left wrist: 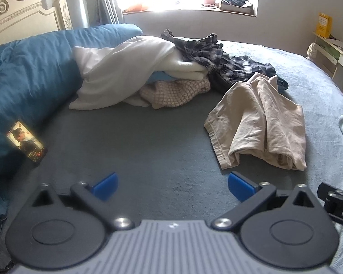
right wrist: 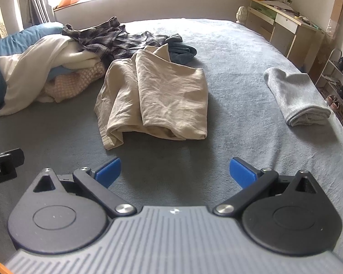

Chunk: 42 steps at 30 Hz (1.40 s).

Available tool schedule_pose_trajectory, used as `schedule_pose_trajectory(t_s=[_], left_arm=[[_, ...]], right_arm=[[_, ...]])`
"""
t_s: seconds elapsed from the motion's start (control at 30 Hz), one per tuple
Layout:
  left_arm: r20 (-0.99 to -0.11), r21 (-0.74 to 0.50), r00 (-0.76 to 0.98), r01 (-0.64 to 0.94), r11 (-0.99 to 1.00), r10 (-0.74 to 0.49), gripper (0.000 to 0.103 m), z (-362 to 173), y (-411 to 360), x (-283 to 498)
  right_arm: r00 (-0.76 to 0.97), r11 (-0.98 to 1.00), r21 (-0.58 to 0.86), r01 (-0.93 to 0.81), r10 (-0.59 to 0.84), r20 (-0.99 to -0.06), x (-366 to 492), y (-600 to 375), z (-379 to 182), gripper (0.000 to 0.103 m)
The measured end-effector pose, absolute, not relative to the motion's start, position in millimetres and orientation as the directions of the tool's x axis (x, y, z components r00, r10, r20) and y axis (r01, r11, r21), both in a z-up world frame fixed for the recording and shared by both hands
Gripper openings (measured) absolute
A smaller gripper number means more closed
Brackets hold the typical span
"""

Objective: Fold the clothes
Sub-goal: 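Move both grippers toward the crumpled beige trousers on the bed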

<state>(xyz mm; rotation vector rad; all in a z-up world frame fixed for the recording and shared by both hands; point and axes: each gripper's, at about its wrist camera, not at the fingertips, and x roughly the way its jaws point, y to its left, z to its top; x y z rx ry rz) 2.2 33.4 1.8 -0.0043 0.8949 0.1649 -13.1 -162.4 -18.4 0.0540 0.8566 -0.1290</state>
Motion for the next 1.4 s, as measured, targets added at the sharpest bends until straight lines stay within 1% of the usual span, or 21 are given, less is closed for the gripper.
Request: schedule_pose_trajectory(t_s=[0.43,1.4], left_arm=[[-0.785,0.059,0.605,-0.147,0.987,0.137,0.103,-4.3,33.5,0.7],[-0.808,0.052,0.574,-0.159,0.986,0.135,0.103,-16.3,30.1,6.5]], right_arm=[[0.645,0.989,-0.027,0.148,-0.117,-0.755,-13.4,-162.5,-21.8,0.102],[0.619,0.989,-0.016,0.149,-0.106,-0.778,-9.2,-164.1,-36.3,0.102]])
